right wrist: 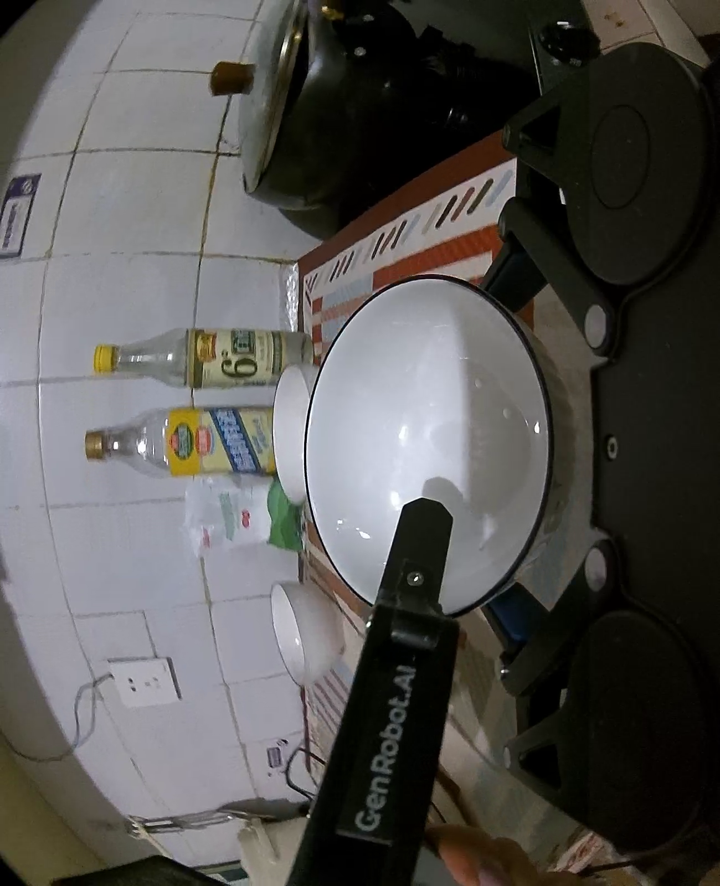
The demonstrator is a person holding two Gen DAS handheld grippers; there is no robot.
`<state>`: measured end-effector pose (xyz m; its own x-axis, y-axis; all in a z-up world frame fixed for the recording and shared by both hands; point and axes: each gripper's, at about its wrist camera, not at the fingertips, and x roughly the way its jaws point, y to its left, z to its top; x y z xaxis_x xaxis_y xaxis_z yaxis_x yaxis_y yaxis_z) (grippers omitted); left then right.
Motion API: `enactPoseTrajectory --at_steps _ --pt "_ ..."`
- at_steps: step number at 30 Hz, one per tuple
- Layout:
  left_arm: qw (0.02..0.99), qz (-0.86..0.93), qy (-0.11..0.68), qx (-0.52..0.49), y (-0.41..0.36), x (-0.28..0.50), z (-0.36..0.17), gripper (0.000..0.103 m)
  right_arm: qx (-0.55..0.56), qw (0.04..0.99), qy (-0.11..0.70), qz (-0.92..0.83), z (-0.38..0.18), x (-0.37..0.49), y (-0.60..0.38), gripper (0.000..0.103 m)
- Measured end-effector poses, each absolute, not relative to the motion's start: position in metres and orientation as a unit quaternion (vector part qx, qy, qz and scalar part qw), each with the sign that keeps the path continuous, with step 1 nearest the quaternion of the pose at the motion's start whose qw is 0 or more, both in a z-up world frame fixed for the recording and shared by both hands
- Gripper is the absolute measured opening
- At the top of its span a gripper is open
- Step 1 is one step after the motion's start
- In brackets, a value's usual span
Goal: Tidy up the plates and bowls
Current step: 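Lift and carry the white bowl toward the other white bowls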
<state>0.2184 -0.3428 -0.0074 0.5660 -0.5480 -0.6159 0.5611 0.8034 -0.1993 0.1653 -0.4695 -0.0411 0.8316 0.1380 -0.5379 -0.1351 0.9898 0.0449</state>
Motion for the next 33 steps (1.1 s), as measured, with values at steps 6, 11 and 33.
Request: enactPoseTrajectory --at_steps 6,11,33 --pt "0.889 -0.301 0.345 0.004 -0.305 0.209 -0.004 0.03 0.003 0.952 0.29 0.095 -0.037 0.164 -0.438 0.103" --pt "0.894 -0.285 0.345 0.001 -0.273 0.206 -0.002 0.03 0.001 0.948 0.294 0.118 -0.038 0.17 -0.408 0.103" --pt "0.895 -0.25 0.37 -0.01 -0.216 0.27 -0.025 0.03 -0.017 0.942 0.308 0.131 -0.062 0.231 -0.346 0.103"
